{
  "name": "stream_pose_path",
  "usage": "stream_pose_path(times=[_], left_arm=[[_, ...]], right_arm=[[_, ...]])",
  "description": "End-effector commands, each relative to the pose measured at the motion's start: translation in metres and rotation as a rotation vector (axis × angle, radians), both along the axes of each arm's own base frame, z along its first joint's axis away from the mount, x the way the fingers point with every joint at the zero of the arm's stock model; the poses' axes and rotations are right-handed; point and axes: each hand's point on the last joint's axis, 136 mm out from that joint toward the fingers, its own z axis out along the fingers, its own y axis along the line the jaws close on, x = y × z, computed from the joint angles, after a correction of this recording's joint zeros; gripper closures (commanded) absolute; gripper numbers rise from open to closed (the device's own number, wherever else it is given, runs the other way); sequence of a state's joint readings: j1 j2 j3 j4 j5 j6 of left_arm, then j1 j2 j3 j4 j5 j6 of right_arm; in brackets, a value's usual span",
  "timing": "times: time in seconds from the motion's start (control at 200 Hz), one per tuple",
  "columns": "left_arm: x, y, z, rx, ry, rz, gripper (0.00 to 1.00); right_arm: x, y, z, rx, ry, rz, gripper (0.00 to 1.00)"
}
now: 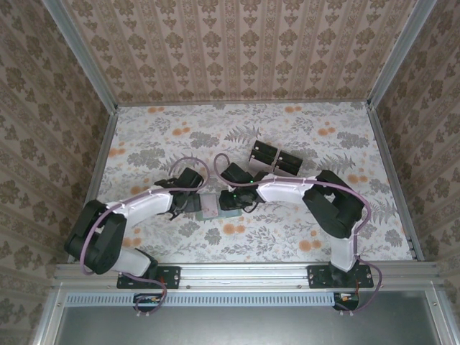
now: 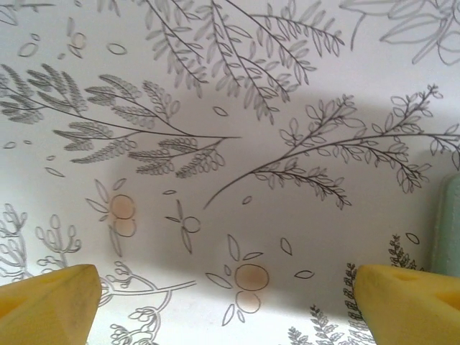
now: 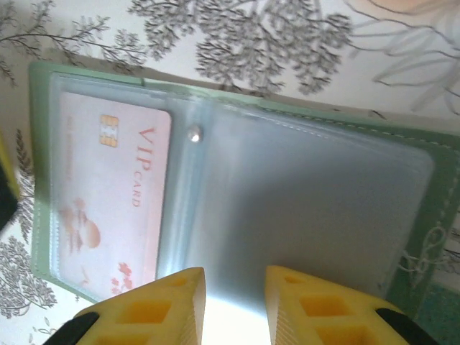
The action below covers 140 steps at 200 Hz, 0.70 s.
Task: Put the credit cards into the card holder
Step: Insert the credit card into the card slot.
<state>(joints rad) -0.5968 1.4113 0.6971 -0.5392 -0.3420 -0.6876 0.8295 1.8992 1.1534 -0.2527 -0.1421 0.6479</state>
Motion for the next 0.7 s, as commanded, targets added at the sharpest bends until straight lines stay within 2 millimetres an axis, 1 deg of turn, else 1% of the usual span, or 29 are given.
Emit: stream_pose_path(times=[0.0,0.115,0.175,0.245,0.355,0.465,0.585,0.695], left_arm=[[0.002,0.009,0.011,0.027,-0.015,0.003,0.0],[0.002,0.011,0.013,0.03,-0.015,0.004,0.0],[0.002,0.011,0.014,0.025,-0.016,0.004,0.0],[0.001,0.01,0.012,0.016,-0.012,0.002,0.0],[0.0,0.008,0.009,0.01,-0.008,0.002,0.0],[0.0,0.006,0.007,-0.002,-0.004,-0.006,0.0],[-0.001,0.005,0.002,-0.002,0.008,-0.01,0.0],[-0.004,0.004,-0.003,0.004,0.025,-0.012,0.0]], right_arm=[[-0.002,-0.015,-0.003,-0.014,0.001,-0.041,0.71],[-0.007,-0.027,-0.008,-0.047,0.008,-0.059,0.73],[-0.008,-0.03,-0.004,-0.05,0.002,-0.065,0.73],[-0.008,-0.028,0.005,-0.03,-0.01,-0.067,0.74],[-0.007,-0.02,0.024,0.012,-0.046,-0.052,0.77],[-0.005,-0.007,0.039,0.053,-0.073,-0.023,0.82],[-0.003,0.007,0.041,0.084,-0.066,-0.001,0.89],[-0.003,0.018,0.036,0.108,-0.044,0.005,0.94]])
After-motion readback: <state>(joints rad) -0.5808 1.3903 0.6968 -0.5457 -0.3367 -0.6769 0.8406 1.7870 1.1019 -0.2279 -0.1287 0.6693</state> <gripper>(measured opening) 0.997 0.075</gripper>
